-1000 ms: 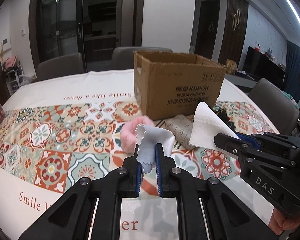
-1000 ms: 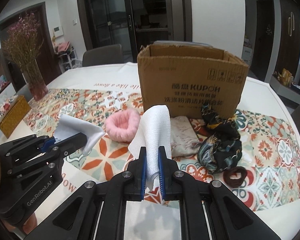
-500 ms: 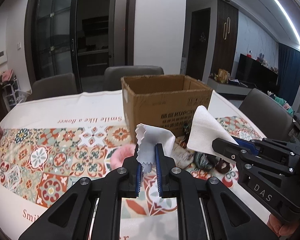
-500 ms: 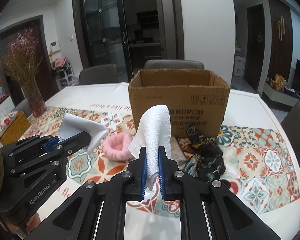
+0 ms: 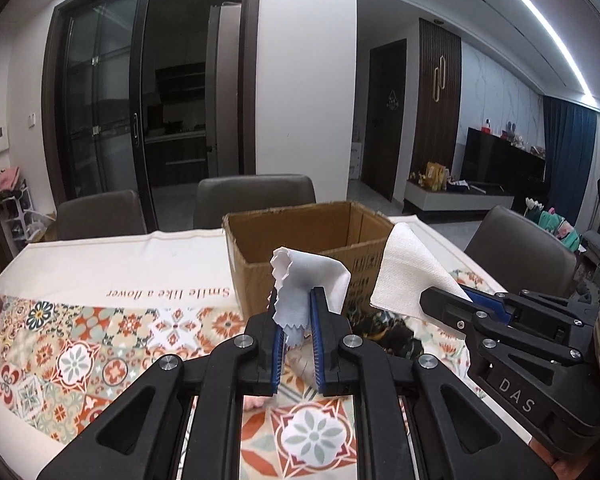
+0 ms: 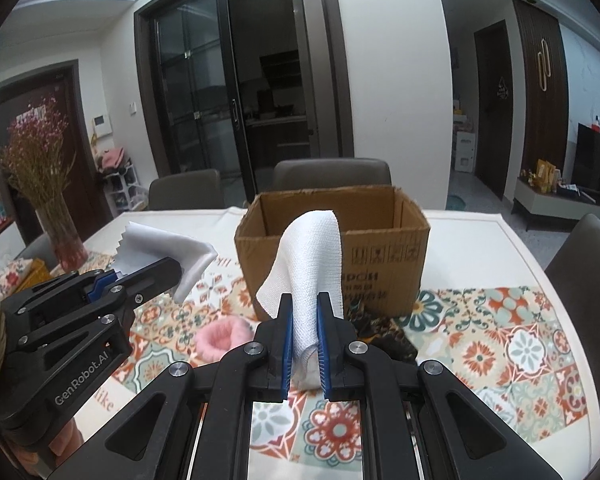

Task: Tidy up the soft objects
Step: 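Lift both white cloths and carry them over the cardboard box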

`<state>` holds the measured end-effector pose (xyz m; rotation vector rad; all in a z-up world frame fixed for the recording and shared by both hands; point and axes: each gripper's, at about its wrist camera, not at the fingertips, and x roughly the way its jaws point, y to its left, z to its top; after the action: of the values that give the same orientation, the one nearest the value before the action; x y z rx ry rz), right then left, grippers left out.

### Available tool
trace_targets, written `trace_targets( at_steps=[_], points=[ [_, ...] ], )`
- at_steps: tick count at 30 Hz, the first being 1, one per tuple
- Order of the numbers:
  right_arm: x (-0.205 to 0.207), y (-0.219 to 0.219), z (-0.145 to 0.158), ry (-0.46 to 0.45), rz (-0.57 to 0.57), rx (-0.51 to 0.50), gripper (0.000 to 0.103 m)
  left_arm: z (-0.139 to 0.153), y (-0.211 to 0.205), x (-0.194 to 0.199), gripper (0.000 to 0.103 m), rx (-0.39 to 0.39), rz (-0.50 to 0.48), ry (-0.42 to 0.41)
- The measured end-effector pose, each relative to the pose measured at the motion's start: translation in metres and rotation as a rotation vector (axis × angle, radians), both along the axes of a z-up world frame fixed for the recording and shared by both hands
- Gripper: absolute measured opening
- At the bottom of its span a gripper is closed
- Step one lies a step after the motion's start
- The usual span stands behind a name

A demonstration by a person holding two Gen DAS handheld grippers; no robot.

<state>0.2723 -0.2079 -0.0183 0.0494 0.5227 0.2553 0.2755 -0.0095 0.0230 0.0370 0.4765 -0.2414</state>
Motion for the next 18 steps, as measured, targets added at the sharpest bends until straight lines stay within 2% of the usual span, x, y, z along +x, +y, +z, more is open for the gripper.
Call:
trace_targets(
  at_steps=[11,18],
  points=[
    [0.018,-0.005,0.025,-0.056,-0.006,0.015,0.012,0.026,-0.006,0.02,0.014,0.002,-0.001,-0.065],
    [0.036,-0.011,0.037,-0.075,-0.011,0.021,0.012,0.037,-0.013,0.042,0.014,-0.009,-0.011,-0.07]
  ],
)
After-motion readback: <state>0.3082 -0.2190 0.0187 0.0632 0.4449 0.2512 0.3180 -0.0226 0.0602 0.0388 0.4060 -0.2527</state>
